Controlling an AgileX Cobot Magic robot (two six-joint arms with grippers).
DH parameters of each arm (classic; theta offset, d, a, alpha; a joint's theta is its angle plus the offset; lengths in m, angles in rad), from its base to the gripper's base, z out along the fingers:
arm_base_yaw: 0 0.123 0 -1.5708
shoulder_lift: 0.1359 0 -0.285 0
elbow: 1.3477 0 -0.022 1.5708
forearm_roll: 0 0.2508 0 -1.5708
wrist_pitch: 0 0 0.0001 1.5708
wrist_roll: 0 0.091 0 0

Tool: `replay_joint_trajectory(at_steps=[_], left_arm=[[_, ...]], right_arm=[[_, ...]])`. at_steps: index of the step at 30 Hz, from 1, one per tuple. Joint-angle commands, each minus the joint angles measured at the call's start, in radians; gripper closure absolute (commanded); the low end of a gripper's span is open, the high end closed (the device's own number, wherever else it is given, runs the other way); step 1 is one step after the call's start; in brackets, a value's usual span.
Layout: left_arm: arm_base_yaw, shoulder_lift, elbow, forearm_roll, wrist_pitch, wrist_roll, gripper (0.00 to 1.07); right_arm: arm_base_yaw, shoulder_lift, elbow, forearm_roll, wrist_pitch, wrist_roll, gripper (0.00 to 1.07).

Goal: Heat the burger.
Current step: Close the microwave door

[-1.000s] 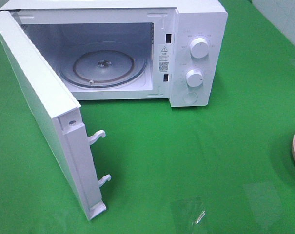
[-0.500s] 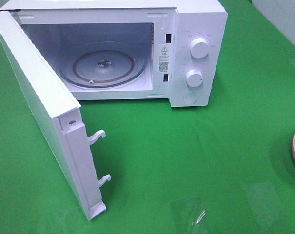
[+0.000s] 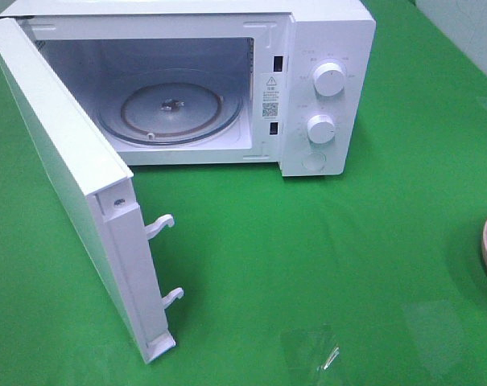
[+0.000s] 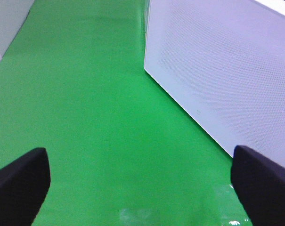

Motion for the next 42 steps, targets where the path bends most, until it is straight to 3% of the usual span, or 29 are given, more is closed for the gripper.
replay_joint_trajectory(at_steps=[1, 42], left_arm=[[0.001, -0.015, -0.001, 0.0, -0.013, 0.0, 0.08], [0.001, -0.015, -0.001, -0.002, -0.013, 0.0, 0.08]], right_arm=[[-0.004, -0.027, 0.002, 0.005, -0.014, -0.015, 0.31], [-0.004, -0.027, 0.002, 0.005, -0.014, -0.014, 0.31]])
